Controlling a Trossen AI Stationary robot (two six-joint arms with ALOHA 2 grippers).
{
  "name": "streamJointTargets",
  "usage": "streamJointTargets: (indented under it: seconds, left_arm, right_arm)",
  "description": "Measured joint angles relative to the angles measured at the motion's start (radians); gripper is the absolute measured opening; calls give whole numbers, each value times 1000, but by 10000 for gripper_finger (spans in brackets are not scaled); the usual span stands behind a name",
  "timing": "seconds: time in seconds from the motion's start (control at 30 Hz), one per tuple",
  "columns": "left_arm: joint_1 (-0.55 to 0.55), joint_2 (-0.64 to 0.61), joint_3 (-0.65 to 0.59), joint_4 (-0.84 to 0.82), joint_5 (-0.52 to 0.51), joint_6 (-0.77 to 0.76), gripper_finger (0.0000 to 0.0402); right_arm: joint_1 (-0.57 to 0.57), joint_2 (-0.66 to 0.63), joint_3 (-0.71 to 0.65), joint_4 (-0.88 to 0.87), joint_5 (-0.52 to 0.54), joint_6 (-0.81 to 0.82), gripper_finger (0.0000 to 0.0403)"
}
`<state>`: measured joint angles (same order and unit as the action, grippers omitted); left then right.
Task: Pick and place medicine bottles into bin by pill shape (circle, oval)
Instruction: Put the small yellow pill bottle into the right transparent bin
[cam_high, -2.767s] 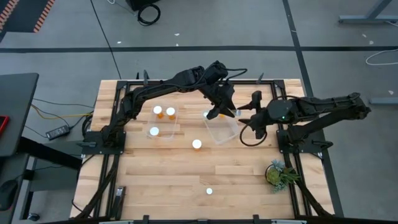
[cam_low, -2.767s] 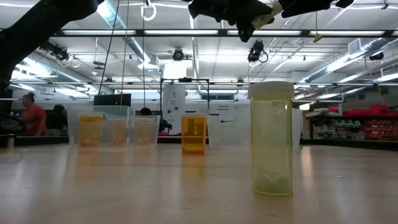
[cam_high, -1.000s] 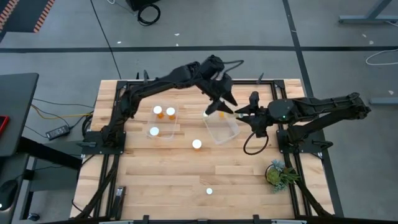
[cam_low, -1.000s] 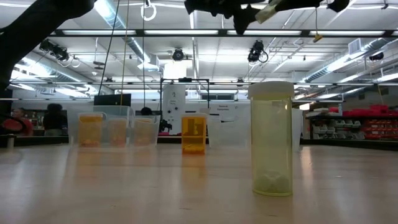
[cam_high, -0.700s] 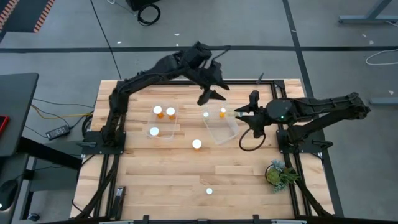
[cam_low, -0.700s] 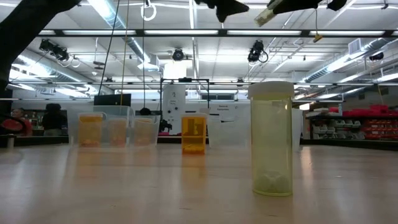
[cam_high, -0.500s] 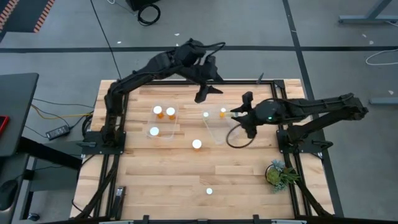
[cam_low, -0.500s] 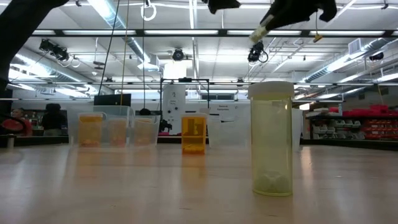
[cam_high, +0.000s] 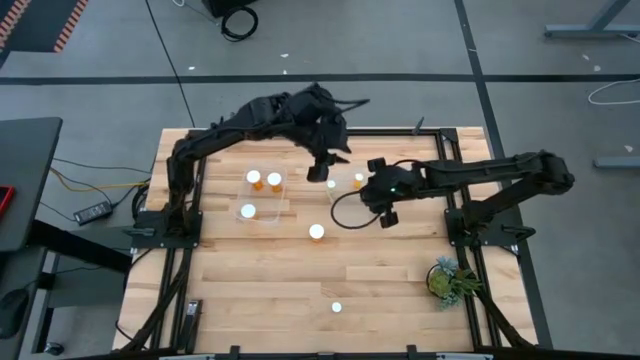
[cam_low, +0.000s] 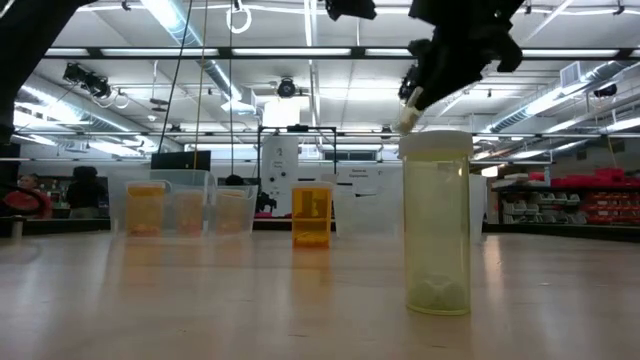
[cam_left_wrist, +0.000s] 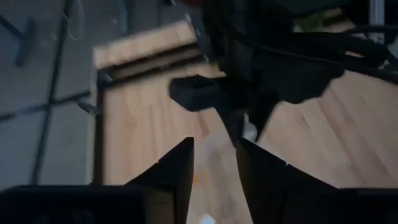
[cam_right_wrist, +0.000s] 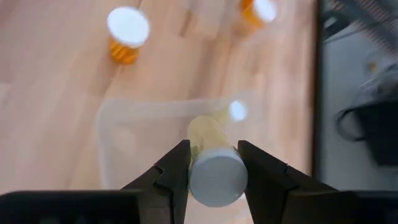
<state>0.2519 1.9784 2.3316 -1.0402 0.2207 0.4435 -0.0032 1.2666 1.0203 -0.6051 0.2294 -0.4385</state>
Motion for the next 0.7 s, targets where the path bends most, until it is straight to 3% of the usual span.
streamJointTargets:
  seconds: [0.37,0.7]
  left_arm:
    - [-52,10,-144,-21,-30,-52,110]
    - [-78,-20,-270,-41,-36,-91,109]
  right_arm:
    - [-17,81,0,-145,-78,147,135]
    - [-16,102,0,-185,-86,158,135]
